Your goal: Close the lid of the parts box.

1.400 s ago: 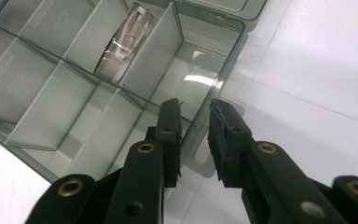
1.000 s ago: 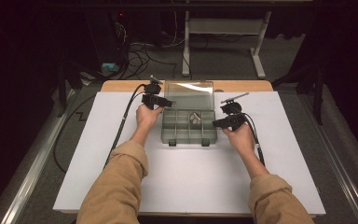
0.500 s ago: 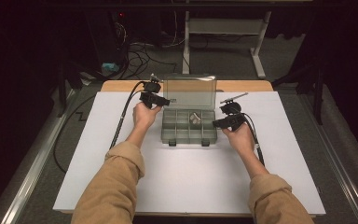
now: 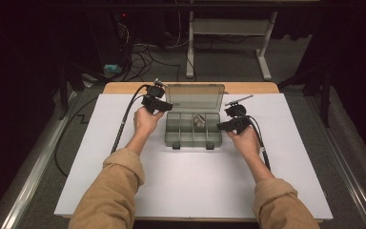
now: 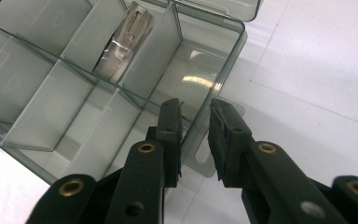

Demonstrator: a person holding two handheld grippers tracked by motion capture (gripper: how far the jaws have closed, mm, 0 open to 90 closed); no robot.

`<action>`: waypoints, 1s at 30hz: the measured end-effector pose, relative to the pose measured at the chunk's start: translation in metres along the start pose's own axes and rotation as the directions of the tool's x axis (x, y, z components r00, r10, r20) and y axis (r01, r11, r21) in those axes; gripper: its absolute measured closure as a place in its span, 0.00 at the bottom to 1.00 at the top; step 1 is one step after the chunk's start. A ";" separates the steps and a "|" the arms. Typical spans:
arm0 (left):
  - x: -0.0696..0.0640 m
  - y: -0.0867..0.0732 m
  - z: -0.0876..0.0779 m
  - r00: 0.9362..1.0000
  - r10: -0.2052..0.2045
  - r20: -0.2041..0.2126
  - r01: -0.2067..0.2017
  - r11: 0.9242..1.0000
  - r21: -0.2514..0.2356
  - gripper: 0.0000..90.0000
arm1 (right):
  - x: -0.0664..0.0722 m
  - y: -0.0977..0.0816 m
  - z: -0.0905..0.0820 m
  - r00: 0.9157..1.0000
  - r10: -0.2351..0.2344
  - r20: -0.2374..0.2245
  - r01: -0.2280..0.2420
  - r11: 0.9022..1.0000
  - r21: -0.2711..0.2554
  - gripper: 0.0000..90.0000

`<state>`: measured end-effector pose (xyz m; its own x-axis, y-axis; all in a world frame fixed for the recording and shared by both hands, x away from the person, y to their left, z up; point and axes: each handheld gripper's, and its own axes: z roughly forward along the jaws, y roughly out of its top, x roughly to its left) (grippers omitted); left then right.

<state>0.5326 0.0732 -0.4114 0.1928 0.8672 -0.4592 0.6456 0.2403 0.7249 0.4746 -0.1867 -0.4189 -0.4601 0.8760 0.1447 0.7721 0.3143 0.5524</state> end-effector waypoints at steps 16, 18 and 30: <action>0.000 -0.002 -0.014 0.999 -0.001 0.038 0.001 1.000 -0.018 0.76 | 0.000 0.000 0.000 1.000 -0.008 0.003 0.008 1.000 -0.001 0.83; -0.002 -0.002 -0.015 0.999 -0.002 0.042 0.003 1.000 -0.022 0.76 | 0.000 0.000 0.000 1.000 -0.007 0.001 0.007 1.000 -0.002 0.83; -0.004 -0.003 -0.033 0.996 0.008 0.084 -0.005 1.000 -0.027 0.76 | 0.001 0.000 0.000 1.000 -0.004 0.005 0.004 1.000 0.002 0.83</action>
<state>0.5054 0.0833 -0.3941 0.2594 0.8290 -0.4954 0.6244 0.2474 0.7409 0.4739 -0.1860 -0.4188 -0.4608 0.8766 0.1388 0.7713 0.3181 0.5513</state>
